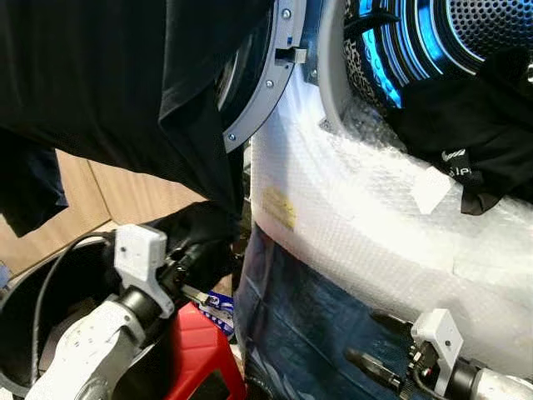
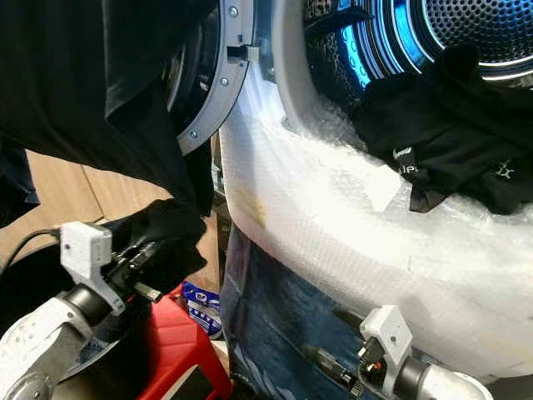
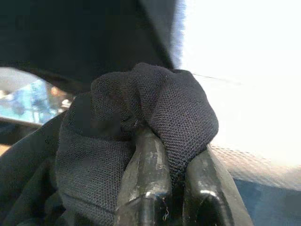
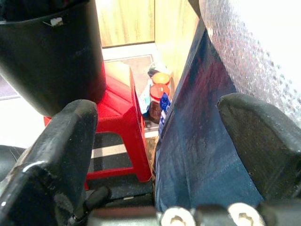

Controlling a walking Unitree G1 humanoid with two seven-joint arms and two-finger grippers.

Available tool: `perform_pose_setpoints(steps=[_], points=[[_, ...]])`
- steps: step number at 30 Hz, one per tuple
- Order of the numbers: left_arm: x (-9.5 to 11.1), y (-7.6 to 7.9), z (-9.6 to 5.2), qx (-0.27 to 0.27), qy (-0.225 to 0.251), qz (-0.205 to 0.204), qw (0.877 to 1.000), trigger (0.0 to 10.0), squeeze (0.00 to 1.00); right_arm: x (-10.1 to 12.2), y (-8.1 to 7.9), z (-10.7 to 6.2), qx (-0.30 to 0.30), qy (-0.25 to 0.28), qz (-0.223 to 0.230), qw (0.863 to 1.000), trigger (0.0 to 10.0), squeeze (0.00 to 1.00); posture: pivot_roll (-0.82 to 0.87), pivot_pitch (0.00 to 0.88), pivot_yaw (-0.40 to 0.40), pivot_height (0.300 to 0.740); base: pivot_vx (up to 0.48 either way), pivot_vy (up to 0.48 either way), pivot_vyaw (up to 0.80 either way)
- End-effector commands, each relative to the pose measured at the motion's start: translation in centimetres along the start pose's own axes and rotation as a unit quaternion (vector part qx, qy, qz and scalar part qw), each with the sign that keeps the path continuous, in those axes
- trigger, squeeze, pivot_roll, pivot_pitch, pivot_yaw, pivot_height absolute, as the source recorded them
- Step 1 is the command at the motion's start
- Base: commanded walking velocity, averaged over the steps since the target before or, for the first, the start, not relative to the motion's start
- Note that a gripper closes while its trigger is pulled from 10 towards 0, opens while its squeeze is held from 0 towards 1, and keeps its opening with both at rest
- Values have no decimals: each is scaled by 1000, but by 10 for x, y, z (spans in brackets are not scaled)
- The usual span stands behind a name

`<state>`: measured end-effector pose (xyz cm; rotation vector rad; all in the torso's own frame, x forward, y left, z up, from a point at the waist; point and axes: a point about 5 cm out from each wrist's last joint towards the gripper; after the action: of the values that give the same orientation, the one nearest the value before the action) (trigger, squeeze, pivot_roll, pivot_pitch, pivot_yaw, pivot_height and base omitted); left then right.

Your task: Clothes washing

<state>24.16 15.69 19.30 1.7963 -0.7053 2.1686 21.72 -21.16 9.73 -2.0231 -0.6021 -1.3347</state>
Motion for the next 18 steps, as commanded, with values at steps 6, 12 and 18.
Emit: perform_pose_setpoints(steps=[6,12,18], points=[[27,17,13,-102,37,9,994,10000,0,-4,1,4,10,-10,-6,1000,10000,0,6,8,-44,740,0,0,0],[30,25,19,-160,22,17,987,10000,0,-10,0,0,34,-43,-4,998,10000,0,-1,7,-38,740,0,0,0],[41,33,30,-191,37,-1,981,10000,0,-13,4,-6,41,-67,-5,997,10000,0,-8,5,-35,740,0,0,0]])
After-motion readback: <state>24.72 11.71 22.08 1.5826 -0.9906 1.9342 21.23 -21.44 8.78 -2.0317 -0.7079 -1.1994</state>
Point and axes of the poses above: a point about 5 cm out from each wrist's last joint towards the gripper, its own z axis pointing out of the wrist towards the gripper, its own x axis along the axis of the wrist's last joint, y = z × x, and after that the axes turned 14 degrees about z, right-handed
